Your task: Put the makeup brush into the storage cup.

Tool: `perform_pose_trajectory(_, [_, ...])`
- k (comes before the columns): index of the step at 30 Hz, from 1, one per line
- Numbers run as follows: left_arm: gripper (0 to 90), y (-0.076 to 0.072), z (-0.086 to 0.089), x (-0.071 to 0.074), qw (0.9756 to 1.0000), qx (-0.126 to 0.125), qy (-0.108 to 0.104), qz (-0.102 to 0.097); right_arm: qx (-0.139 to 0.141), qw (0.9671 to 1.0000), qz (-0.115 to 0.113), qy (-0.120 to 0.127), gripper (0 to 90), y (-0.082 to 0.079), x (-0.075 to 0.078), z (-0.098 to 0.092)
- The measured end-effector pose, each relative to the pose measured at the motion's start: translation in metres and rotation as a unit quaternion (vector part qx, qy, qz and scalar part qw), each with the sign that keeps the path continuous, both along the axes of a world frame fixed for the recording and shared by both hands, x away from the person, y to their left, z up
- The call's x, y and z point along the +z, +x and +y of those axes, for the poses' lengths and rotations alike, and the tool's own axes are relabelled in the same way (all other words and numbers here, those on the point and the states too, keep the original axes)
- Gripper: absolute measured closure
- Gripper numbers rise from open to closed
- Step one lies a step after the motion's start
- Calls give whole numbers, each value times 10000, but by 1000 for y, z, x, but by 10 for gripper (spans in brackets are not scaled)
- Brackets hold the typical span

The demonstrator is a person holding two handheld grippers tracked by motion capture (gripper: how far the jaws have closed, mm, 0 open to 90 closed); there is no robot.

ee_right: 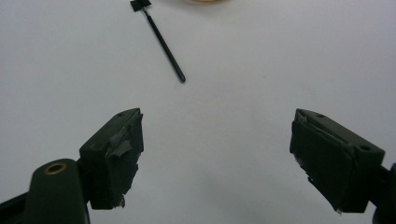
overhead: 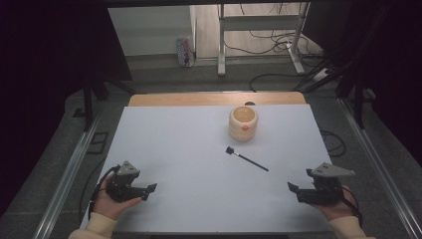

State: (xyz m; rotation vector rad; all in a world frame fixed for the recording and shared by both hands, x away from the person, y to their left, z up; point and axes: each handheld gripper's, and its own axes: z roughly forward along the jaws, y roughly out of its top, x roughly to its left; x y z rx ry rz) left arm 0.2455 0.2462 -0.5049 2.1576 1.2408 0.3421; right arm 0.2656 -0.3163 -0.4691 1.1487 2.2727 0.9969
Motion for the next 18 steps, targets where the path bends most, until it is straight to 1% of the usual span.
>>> perform_pose_trajectory(5, [192,0,0,0,10000,-3,11,-31,-6,10000,76,-46,170,1,-3,0])
perform_pose_trajectory(14, [192,-1,-2,1,9999,-63,94,-66,-18,9999,109,-98,167,1,-4,0])
perform_pose_trajectory(18, [192,-2,-1,0,9999,-67,91,-48,-5,9999,118,-112,167,2,-4,1])
